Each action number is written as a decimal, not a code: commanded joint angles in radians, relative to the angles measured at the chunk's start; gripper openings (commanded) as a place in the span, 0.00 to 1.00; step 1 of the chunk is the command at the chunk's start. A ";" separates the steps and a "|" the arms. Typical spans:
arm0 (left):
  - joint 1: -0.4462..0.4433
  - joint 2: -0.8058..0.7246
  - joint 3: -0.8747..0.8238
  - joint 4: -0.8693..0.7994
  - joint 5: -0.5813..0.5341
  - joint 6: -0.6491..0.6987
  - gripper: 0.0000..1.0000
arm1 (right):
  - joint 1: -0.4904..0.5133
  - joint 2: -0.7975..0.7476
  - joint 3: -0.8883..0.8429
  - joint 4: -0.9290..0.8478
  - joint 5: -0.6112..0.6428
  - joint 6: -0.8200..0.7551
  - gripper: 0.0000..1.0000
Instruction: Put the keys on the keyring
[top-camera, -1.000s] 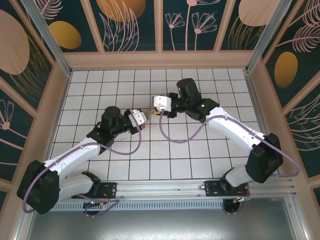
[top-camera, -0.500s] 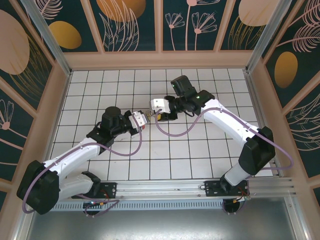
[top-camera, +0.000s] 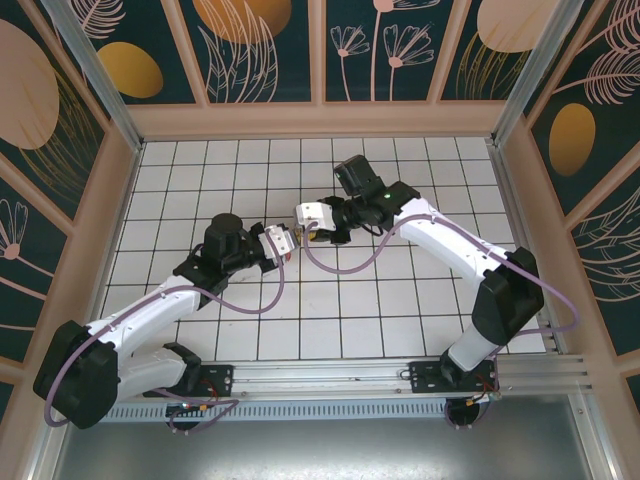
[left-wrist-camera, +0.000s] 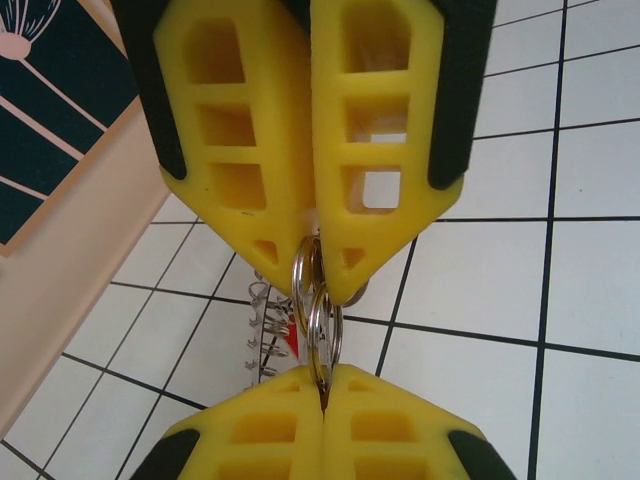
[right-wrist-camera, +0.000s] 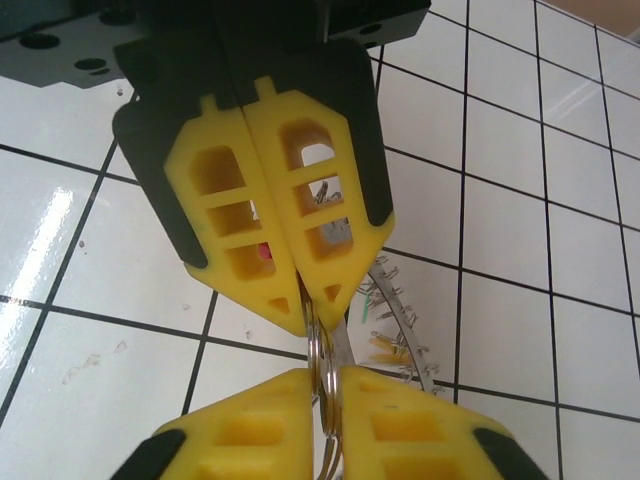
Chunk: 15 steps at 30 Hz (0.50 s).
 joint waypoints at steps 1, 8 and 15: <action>-0.005 -0.026 0.024 0.047 0.013 0.022 0.00 | 0.009 -0.005 0.014 -0.005 -0.013 -0.012 0.09; -0.005 -0.022 0.019 0.042 -0.003 0.023 0.00 | 0.009 -0.042 -0.028 0.014 -0.014 0.006 0.23; -0.004 -0.012 0.027 0.032 0.000 0.026 0.00 | 0.010 -0.051 -0.030 -0.011 -0.022 0.000 0.18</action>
